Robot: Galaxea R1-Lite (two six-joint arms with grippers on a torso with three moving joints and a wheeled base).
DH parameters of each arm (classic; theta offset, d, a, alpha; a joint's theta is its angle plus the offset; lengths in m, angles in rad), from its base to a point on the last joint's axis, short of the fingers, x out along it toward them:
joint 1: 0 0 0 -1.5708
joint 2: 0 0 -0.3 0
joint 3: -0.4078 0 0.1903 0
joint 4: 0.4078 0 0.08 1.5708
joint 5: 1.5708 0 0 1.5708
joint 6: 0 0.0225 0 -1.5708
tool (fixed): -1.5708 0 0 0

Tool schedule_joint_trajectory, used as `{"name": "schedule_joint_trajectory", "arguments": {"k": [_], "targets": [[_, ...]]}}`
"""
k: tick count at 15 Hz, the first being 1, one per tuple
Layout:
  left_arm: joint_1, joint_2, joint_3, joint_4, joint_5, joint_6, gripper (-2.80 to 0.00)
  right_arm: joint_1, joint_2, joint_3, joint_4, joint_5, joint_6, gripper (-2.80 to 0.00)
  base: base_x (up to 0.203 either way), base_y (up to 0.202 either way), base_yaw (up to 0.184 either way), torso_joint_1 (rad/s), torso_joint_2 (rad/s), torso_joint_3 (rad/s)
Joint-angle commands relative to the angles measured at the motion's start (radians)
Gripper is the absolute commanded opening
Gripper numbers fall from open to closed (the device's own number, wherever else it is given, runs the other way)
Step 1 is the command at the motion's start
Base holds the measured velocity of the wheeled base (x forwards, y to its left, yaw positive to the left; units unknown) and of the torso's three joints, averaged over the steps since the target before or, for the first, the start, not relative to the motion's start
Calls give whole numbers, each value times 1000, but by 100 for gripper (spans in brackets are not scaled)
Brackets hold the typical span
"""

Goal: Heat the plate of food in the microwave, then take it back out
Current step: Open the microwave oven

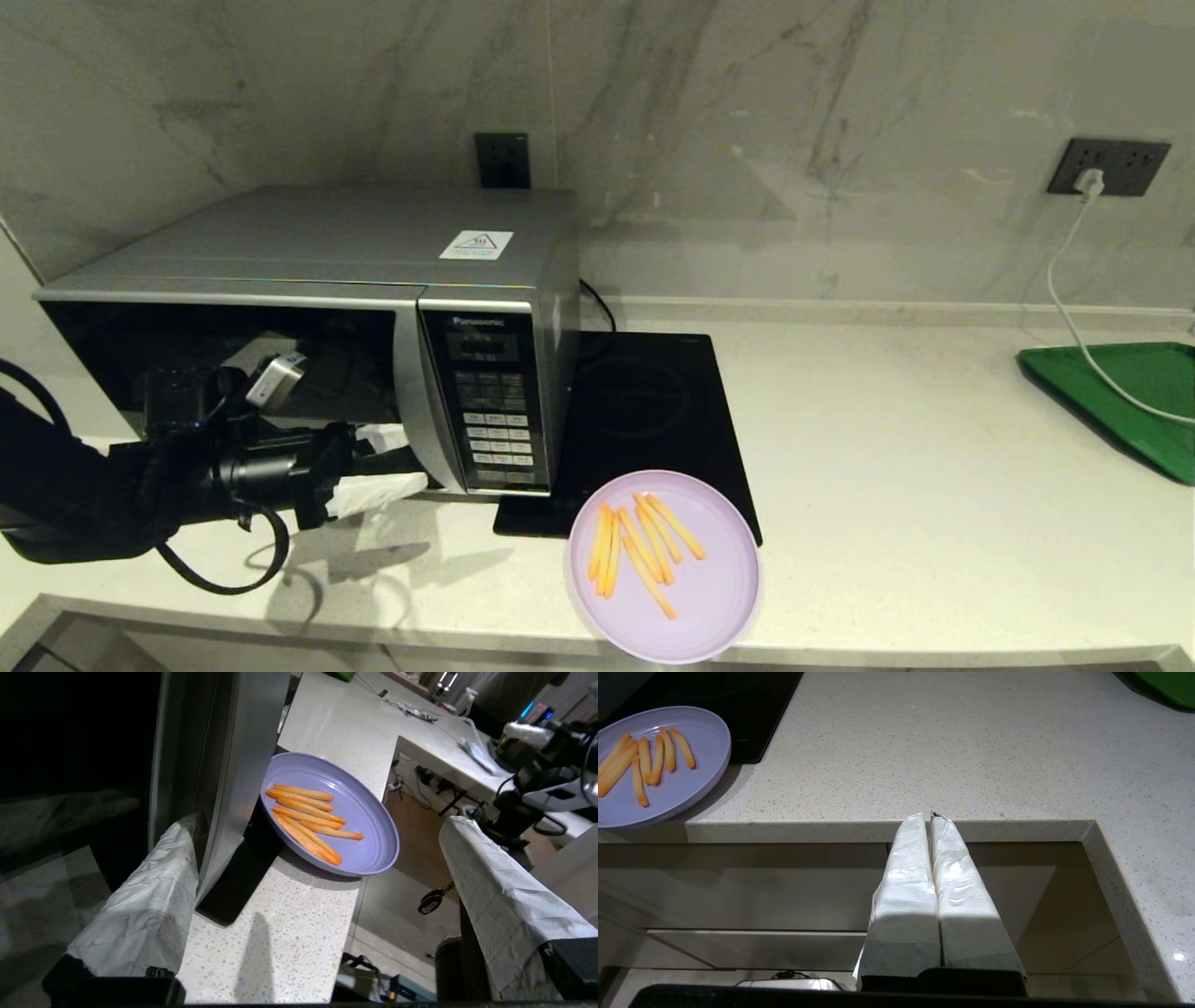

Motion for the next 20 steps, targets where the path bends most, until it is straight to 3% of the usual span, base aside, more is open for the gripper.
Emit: {"name": "schedule_joint_trajectory", "arguments": {"k": [1,3,8,11,16,18,20], "targets": [[21,-23,6,0,-40,-81,0,0,0,0,1,0,1,-280,0,0,0,0,0,0],[46,-32,9,-1,-52,-139,0,0,0,0,2,0,1,-280,0,0,0,0,0,0],[97,-25,42,-6,-42,-119,0,1,0,0,2,0,1,-280,0,0,0,0,0,0],[161,-24,87,-6,-28,-50,0,1,0,0,1,0,1,-280,0,0,0,0,0,0],[351,-114,187,-6,-31,113,0,1,0,0,1,0,1,-280,0,0,0,0,0,0],[403,-213,203,-6,-28,129,0,1,0,0,2,0,1,-280,0,0,0,0,0,0],[424,-358,209,-3,19,123,0,1,0,0,2,0,1,-280,0,0,0,0,0,0]]}}
